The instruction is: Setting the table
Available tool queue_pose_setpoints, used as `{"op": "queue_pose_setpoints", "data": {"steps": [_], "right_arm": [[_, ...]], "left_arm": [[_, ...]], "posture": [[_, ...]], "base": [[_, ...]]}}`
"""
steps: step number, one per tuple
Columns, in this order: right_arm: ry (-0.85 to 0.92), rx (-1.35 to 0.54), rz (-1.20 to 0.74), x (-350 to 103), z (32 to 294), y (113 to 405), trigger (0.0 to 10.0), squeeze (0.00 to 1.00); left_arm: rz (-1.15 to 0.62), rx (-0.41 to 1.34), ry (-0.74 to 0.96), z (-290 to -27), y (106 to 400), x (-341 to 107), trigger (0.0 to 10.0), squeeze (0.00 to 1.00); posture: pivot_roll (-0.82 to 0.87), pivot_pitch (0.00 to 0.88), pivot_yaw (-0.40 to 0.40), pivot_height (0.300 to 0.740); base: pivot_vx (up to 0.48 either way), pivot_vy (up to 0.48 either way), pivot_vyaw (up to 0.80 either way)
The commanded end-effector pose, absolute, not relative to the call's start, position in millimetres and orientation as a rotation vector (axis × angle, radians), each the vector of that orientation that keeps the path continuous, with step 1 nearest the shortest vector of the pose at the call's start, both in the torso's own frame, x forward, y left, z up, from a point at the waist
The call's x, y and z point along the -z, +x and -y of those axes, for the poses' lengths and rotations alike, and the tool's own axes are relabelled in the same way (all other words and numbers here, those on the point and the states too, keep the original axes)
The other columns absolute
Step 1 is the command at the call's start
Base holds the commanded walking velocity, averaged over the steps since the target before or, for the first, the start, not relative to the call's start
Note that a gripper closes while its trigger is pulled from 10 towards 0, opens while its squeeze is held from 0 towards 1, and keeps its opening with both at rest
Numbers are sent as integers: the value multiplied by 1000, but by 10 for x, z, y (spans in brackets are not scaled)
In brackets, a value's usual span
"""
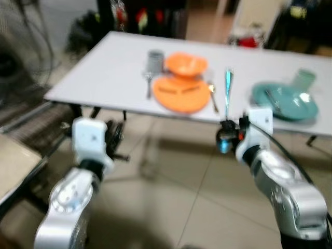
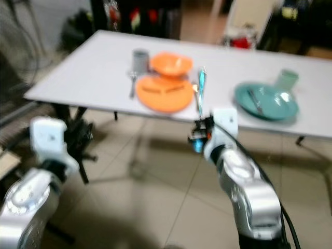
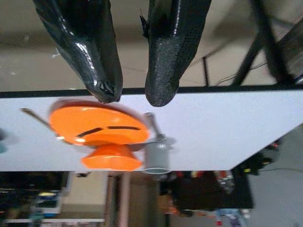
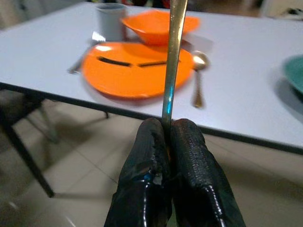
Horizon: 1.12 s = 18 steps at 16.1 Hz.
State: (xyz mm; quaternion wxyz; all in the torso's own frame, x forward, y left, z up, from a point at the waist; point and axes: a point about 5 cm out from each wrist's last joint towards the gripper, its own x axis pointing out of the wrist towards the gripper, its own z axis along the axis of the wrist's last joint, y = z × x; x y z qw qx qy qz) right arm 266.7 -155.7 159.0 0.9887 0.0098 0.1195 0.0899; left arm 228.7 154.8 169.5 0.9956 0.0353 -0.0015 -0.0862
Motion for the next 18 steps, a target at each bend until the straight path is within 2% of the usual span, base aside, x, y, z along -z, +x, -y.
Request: {"op": "queue_pose_setpoints", "data": {"steps": [1, 3, 11, 18], "right_arm": [[15, -186, -209, -1670, 1535, 2679, 10000, 0], [10, -164, -211, -1673, 1563, 2682, 10000, 0], [6, -147, -197, -1695, 1594, 2688, 10000, 0], [1, -169, -174, -1725, 1572, 2705, 10000, 0]], "left_arm": [[27, 165, 81, -1579, 2290, -1746, 10000, 0], [32, 174, 76, -1579, 2297, -1748, 10000, 0], [39, 190, 68, -1560, 2318, -1753, 10000, 0], [48, 206, 73, -1554, 2353, -1764, 10000, 0]], "posture": [[-23, 0, -44, 740], [-30, 0, -39, 740], [-35, 0, -38, 740], [-41, 0, -26, 740]], "base": [[0, 0, -763], [0, 0, -763], [297, 0, -684], [329, 0, 0]]}}
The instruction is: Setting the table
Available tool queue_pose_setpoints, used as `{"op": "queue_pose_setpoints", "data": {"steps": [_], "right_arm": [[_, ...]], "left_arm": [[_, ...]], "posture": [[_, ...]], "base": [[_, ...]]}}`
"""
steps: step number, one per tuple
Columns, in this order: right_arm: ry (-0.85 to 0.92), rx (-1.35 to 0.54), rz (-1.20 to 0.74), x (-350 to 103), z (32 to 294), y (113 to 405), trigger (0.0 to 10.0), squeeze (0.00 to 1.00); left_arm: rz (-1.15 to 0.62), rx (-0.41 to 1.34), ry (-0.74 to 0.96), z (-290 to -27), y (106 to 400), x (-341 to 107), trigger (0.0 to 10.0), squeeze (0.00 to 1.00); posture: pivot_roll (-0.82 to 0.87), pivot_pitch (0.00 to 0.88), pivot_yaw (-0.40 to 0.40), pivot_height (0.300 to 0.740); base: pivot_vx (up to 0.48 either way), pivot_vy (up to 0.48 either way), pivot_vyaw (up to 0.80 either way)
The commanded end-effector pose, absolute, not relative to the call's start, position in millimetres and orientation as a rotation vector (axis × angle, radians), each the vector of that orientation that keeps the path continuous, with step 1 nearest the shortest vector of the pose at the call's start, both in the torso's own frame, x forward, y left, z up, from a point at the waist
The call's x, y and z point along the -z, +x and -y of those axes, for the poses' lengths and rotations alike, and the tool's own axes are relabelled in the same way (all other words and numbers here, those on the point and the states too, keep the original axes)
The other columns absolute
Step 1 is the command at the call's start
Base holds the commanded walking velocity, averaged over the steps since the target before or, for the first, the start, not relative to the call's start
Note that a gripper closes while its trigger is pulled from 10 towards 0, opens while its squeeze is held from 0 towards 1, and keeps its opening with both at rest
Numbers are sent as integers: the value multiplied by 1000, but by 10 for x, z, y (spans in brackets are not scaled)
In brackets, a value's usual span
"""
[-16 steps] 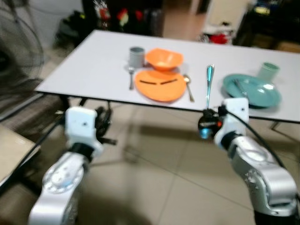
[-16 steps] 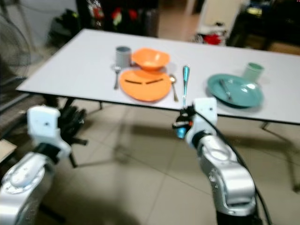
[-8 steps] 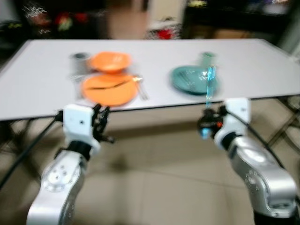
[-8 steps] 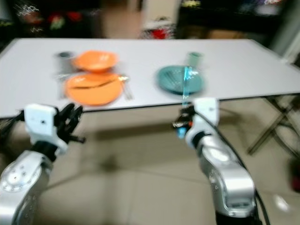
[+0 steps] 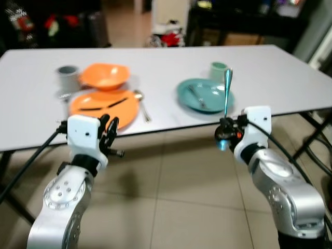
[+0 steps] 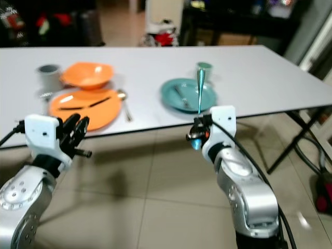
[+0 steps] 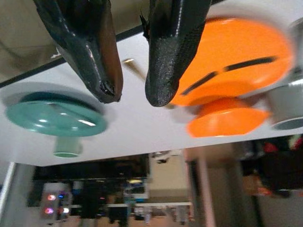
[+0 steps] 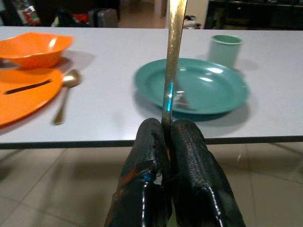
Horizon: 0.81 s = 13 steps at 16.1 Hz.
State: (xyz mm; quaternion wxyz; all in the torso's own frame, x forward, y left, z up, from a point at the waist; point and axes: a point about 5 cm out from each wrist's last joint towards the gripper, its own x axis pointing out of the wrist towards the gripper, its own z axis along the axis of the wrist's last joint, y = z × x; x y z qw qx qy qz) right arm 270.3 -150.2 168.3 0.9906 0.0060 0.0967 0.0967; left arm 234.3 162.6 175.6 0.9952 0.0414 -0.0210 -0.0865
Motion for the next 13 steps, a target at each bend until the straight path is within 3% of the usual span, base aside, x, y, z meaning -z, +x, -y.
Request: {"op": "queue_pose_setpoints", "data": {"steps": [1, 10, 13], "right_arm": [[0, -170, -174, -1723, 1573, 2705, 10000, 0], [-14, -164, -173, -1758, 1592, 2830, 10000, 0], [-28, -184, -180, -1760, 1570, 2865, 10000, 0]], "left_arm": [[47, 207, 74, -1554, 2354, -1762, 10000, 0], [41, 207, 83, -1553, 2359, -1735, 10000, 0], [43, 204, 85, -1572, 2367, -1743, 10000, 0]], "posture": [[-40, 0, -26, 740], [-39, 0, -37, 740], [-39, 0, -35, 740]], "base": [[334, 0, 0], [332, 0, 0], [333, 0, -533]]}}
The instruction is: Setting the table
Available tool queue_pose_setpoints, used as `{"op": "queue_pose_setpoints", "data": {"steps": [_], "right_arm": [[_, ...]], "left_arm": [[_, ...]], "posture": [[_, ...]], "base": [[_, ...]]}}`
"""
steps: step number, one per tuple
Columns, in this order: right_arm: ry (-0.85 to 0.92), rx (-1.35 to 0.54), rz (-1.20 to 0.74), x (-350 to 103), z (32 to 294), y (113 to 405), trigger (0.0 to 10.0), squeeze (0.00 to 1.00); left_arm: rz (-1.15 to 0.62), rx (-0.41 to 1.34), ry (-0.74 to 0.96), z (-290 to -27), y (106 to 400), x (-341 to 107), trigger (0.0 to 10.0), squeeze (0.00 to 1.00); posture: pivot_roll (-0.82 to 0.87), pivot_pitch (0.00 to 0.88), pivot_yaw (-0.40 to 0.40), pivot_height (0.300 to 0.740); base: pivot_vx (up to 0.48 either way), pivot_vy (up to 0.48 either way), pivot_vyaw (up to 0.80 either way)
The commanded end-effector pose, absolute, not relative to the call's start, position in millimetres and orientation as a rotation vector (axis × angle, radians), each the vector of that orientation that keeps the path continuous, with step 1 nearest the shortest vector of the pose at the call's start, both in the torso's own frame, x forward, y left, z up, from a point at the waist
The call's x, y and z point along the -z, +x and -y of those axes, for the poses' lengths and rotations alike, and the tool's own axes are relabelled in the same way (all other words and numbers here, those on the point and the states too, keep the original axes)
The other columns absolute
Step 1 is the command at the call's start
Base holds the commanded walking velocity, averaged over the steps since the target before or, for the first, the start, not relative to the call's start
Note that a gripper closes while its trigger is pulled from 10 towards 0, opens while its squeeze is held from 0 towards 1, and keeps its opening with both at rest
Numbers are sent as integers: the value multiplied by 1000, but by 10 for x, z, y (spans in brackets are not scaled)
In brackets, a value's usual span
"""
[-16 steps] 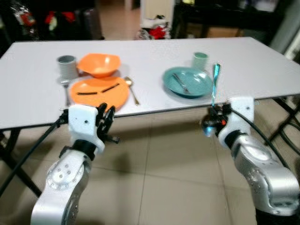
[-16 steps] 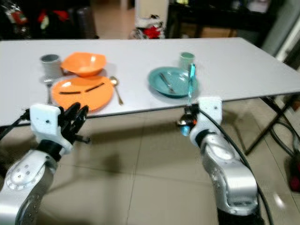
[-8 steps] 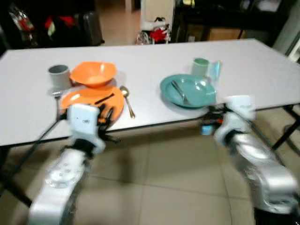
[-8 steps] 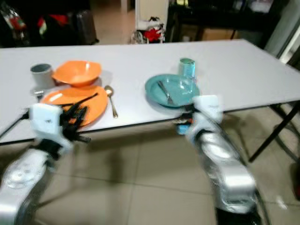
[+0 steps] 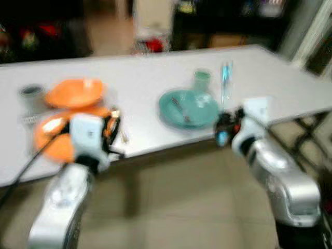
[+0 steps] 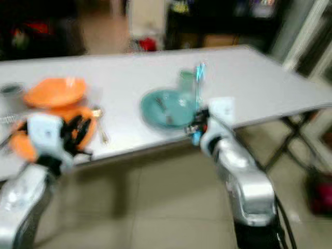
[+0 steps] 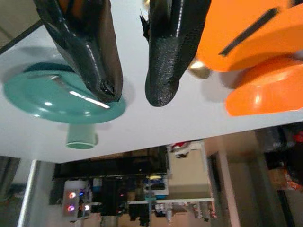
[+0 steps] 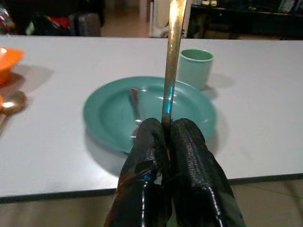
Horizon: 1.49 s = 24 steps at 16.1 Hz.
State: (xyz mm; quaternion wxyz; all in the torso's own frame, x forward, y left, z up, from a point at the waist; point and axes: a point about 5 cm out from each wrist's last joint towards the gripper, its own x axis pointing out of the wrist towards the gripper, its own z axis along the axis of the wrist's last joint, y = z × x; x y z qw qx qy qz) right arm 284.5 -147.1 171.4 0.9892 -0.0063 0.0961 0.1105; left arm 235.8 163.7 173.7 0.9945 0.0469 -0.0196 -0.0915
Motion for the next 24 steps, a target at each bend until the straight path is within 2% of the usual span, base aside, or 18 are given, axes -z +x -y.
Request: {"op": "queue_pose_setpoints", "data": {"steps": [1, 11, 24], "right_arm": [[-31, -193, -179, -1761, 1568, 2872, 10000, 0], [-37, -276, -194, -1735, 1477, 2930, 10000, 0], [-83, -362, -314, -1593, 1353, 2963, 10000, 0]], "left_arm": [[42, 204, 85, -1571, 2366, -1740, 10000, 0], [35, 182, 99, -1616, 2326, -1737, 10000, 0], [29, 207, 102, -1607, 2315, -1738, 10000, 0]], "posture": [[-39, 0, -35, 740], [-15, 0, -49, 740], [-9, 0, -39, 740]], "base": [[334, 0, 0], [339, 0, 0], [323, 0, 0]]}}
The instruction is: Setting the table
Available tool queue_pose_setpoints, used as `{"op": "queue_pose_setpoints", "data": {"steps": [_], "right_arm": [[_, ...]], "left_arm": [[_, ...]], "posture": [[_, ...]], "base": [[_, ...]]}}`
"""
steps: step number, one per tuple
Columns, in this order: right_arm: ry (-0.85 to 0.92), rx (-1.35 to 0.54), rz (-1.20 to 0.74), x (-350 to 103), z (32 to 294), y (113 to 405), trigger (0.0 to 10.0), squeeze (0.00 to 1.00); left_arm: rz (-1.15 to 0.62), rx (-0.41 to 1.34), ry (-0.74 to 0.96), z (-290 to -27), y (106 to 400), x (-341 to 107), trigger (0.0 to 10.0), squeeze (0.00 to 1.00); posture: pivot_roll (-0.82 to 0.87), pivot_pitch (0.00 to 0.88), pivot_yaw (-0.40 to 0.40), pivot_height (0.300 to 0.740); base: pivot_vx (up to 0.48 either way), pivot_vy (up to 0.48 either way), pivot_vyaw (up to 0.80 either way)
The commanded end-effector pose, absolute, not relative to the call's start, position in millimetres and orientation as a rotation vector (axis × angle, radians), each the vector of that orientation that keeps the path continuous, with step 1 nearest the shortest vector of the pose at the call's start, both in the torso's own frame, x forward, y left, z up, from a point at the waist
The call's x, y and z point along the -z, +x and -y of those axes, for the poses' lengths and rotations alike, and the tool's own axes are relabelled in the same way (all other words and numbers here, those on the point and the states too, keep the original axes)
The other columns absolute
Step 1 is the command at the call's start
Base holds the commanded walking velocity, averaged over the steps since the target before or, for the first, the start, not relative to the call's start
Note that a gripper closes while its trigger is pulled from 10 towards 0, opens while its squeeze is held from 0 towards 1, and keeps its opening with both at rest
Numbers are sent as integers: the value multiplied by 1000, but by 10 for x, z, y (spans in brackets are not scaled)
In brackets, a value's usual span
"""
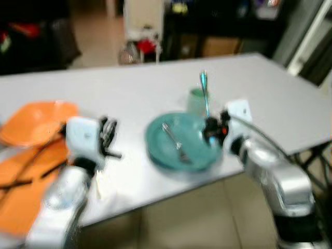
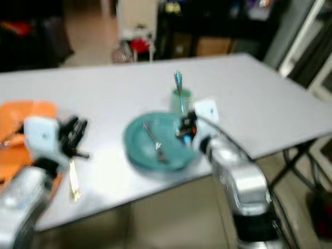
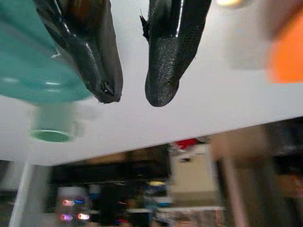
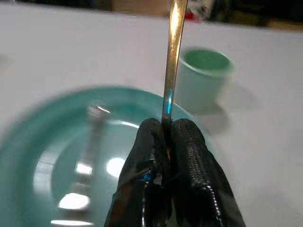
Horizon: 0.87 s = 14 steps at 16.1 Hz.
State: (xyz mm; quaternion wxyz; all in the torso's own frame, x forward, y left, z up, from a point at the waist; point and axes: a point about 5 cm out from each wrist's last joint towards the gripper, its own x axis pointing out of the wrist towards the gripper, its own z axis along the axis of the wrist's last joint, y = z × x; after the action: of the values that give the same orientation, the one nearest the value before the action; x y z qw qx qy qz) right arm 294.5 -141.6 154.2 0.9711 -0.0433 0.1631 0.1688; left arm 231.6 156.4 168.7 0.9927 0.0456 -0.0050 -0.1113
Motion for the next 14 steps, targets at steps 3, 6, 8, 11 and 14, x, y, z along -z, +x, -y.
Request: {"op": "queue_pose_setpoints", "data": {"steps": [3, 6, 8, 11, 14], "right_arm": [[-150, -358, -384, -1563, 1310, 3089, 10000, 0], [-202, -356, -442, -1542, 1307, 3160, 10000, 0], [-249, -352, -526, -1488, 1289, 3211, 10000, 0], [-167, -356, -594, -1439, 1257, 3224, 10000, 0], [-41, -367, -671, -1393, 1241, 3248, 10000, 0]], "left_arm": [[-6, 255, 154, -1623, 2301, -1724, 10000, 0], [-14, 289, 176, -1633, 2305, -1735, 10000, 0], [-34, 348, 200, -1626, 2287, -1730, 10000, 0], [-48, 409, 221, -1598, 2269, -1731, 10000, 0], [-62, 488, 231, -1558, 2263, -1744, 10000, 0]], "posture": [[-8, 0, -40, 740], [-6, 0, -42, 740], [-5, 0, -43, 740], [-5, 0, -45, 740], [-5, 0, -42, 740]], "base": [[0, 0, 0], [0, 0, 0], [0, 0, 0], [0, 0, 0], [0, 0, 0]]}}
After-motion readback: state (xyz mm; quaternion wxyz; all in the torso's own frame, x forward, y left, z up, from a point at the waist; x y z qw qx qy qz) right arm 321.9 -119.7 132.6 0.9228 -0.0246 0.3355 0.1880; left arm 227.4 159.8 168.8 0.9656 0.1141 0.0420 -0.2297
